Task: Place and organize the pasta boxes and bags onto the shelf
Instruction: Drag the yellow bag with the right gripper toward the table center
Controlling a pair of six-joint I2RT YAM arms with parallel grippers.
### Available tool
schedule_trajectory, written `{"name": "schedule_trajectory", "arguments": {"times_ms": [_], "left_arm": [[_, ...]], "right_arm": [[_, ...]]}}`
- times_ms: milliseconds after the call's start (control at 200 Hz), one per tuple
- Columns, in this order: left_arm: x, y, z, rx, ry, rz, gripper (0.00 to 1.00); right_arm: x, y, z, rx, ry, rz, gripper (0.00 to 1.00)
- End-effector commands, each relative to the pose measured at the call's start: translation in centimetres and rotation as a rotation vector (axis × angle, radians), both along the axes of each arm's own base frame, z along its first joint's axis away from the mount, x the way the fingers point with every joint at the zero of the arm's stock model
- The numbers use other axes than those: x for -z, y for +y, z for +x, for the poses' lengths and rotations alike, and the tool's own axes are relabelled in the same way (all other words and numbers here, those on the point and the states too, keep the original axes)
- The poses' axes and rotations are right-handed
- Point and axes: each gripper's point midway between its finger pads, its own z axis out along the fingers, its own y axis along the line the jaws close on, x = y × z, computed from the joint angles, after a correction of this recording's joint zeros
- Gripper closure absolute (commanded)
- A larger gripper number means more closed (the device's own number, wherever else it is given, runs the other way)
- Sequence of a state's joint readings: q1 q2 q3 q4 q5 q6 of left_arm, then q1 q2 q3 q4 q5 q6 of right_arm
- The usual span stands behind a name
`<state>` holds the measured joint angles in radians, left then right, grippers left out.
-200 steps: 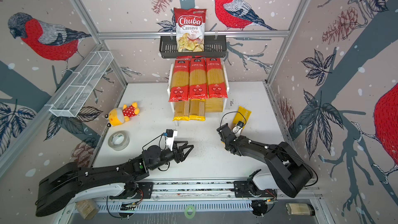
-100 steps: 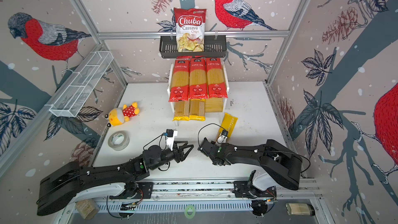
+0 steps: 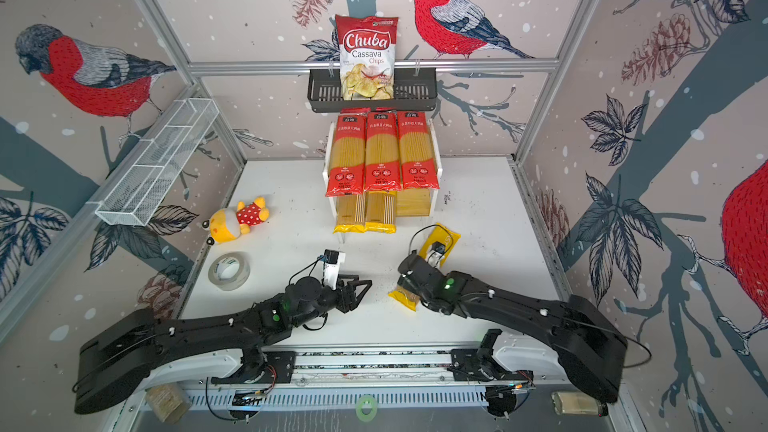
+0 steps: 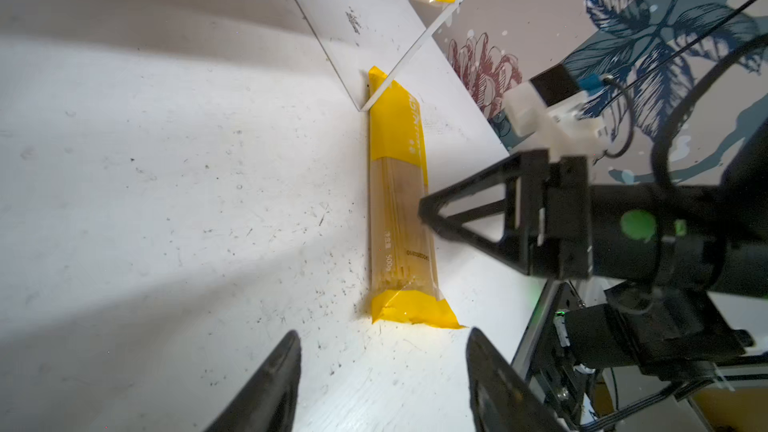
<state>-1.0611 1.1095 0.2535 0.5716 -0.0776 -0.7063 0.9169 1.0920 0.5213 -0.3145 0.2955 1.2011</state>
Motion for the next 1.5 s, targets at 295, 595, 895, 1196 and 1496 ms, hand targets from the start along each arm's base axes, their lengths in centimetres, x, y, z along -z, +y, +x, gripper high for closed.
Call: {"name": "schedule_trajectory", "arguments": {"times_ms": [295,595,895,1196,1496], "left_arm": [[1.7,-4.4,-0.7,0.128,0.055,0.034,0.38],[3.1,-5.9,-0.9,0.149,0.125,0.008,0.39],[3.3,-5.3,-0.9,0.132,0.128,0.021,0.39],[3.6,-4.5,-1.1,0.123,0.128,0.025,0.39],[3.4,-3.8,-1.0,0.103,0.117,0.031,0.39]], "right_arm": [[-0.7,-9.0,4.3,0.207,-0.151,0.203,0.25],[0.6,-9.4,6.3,0.202,-0.139,0.208,0.24],[2.2,-9.0,8.4,0.231,-0.090,0.219,0.27],[5.1,-8.6,9.1,0.263,-0.023,0.229,0.39],[5.2,-8.1,9.1,0.224,-0.050,0.246,0.73]]}}
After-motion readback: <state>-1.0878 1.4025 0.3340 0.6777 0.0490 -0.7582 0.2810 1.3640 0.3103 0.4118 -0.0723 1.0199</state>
